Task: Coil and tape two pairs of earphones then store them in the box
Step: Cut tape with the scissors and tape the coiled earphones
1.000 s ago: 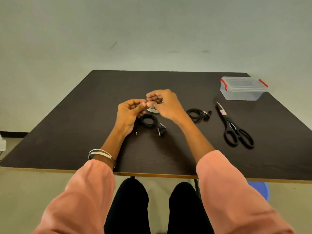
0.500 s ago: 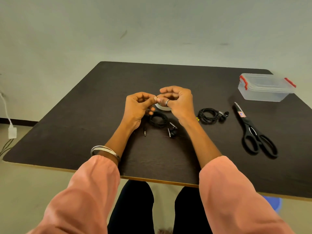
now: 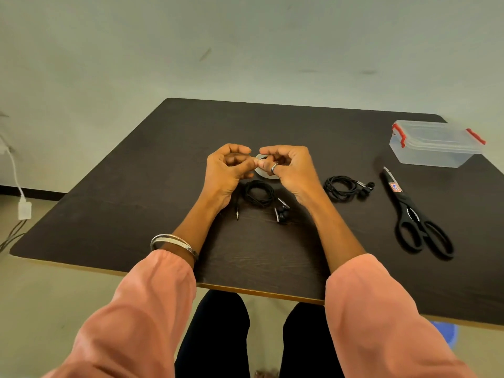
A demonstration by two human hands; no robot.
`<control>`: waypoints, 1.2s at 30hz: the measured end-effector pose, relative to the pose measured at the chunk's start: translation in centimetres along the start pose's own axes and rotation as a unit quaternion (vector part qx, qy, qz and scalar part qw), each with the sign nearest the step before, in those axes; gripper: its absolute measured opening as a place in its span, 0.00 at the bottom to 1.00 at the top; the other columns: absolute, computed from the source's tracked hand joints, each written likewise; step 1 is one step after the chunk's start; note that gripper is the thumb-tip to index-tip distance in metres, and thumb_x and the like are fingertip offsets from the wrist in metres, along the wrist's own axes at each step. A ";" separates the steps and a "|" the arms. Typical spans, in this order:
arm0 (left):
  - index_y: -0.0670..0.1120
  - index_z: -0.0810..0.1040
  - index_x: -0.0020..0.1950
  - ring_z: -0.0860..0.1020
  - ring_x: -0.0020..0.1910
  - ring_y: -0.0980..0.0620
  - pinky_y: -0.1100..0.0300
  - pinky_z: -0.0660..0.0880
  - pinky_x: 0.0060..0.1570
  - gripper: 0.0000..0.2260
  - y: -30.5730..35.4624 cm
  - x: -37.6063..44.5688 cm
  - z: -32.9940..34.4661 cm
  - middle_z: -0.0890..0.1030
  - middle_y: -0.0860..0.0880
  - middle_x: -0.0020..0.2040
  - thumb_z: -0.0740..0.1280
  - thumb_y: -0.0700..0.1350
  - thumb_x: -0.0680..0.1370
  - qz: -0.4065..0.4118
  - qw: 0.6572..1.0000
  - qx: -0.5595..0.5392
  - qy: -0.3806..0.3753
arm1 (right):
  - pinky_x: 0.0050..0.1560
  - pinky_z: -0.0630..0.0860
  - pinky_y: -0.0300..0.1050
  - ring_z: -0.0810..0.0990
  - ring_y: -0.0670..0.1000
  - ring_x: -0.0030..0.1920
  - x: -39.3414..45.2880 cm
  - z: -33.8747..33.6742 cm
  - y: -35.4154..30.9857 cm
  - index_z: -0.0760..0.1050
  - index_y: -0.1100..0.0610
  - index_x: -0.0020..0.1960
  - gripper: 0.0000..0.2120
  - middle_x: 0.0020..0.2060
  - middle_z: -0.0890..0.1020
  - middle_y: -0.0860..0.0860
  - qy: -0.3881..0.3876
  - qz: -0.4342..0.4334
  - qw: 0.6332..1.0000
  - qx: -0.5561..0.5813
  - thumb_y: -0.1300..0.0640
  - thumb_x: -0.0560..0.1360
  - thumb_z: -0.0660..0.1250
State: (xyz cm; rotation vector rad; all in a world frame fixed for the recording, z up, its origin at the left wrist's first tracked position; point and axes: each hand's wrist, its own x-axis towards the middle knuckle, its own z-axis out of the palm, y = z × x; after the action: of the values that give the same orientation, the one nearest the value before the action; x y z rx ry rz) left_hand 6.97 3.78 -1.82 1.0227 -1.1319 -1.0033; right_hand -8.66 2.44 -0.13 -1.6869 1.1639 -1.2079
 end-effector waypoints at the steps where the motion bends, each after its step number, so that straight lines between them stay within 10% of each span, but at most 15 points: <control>1: 0.41 0.79 0.50 0.82 0.38 0.50 0.57 0.81 0.40 0.09 0.0 0.0 0.0 0.83 0.47 0.38 0.73 0.36 0.72 0.003 1.000 0.005 -0.004 | 0.51 0.81 0.52 0.83 0.52 0.45 0.0 0.0 0.0 0.83 0.56 0.51 0.09 0.41 0.85 0.52 -0.008 -0.006 1.000 -0.013 0.61 0.71 0.74; 19: 0.42 0.83 0.42 0.81 0.42 0.51 0.59 0.79 0.45 0.03 0.8 0.2 -0.9 0.84 0.47 0.41 0.73 0.39 0.70 -0.072 0.986 -0.021 -0.150 | 0.36 0.79 0.37 0.83 0.49 0.36 -0.3 -2.9 -0.6 0.81 0.67 0.45 0.04 0.34 0.84 0.54 -0.132 0.082 0.974 0.162 0.69 0.70 0.71; 36: 0.38 0.80 0.44 0.84 0.41 0.49 0.56 0.82 0.47 0.07 1.1 0.2 -0.6 0.84 0.44 0.40 0.72 0.30 0.70 -0.103 0.990 -0.060 -0.074 | 0.36 0.80 0.39 0.83 0.52 0.35 -0.3 -2.4 -0.6 0.82 0.67 0.43 0.05 0.33 0.84 0.55 -0.077 0.095 0.979 0.165 0.69 0.68 0.74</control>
State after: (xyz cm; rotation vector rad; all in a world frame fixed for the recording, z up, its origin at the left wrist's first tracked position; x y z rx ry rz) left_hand 7.68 3.91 -0.82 0.9959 -1.0866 -1.3155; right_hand -10.81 2.75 0.97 -1.3617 0.9467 -1.0654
